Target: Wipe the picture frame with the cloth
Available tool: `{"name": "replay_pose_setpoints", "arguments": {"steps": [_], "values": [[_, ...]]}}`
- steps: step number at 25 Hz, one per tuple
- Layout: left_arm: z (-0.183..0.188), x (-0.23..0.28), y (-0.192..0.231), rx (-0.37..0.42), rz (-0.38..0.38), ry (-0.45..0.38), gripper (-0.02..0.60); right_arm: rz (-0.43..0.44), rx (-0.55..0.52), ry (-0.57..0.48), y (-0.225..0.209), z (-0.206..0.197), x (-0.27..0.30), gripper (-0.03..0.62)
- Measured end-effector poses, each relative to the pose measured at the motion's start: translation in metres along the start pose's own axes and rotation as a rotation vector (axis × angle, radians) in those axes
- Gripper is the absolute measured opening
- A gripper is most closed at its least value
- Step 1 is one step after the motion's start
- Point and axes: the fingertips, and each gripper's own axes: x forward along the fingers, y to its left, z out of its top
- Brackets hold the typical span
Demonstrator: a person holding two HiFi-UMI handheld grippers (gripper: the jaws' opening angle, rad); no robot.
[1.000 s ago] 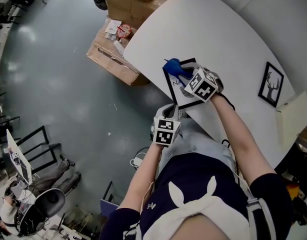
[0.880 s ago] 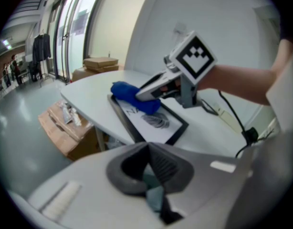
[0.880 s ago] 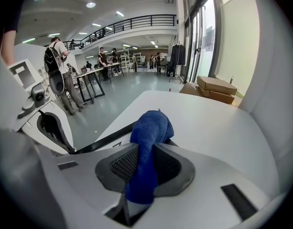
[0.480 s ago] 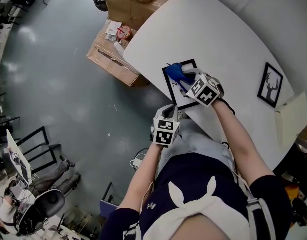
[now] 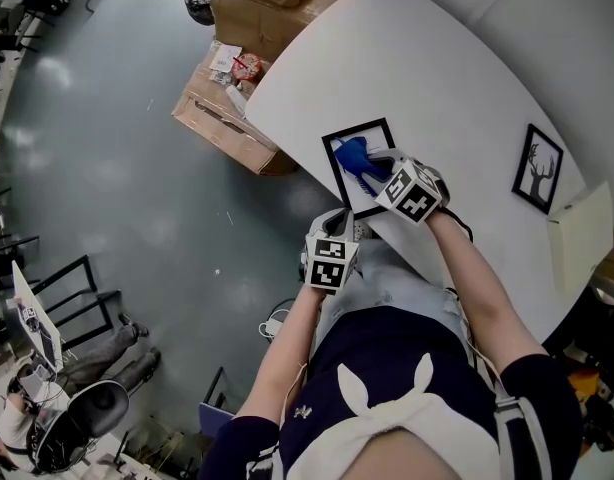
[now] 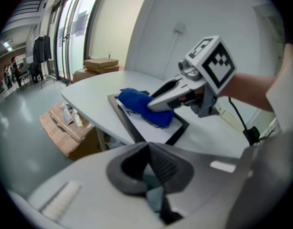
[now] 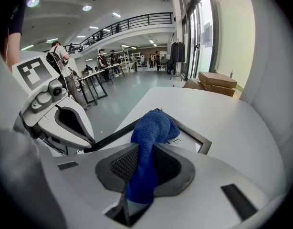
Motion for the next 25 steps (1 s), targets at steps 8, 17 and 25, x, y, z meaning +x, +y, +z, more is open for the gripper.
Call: {"name": "replay_pose_setpoints", "arguments": {"steps": [8, 17, 25], "values": [[-0.001, 0.000, 0.000, 0.004, 0.009, -0.002, 0.002, 0.014, 0.016, 0.007, 0.017, -0.012, -0.008, 0.083], [0.000, 0.000, 0.002, 0.003, 0.016, -0.003, 0.002, 0.013, 0.048, -0.006, 0.027, -0.021, -0.014, 0.083], [0.002, 0.000, 0.003, 0.006, 0.030, 0.003, 0.002, 0.007, 0.077, -0.016, 0.037, -0.029, -0.022, 0.083]]}}
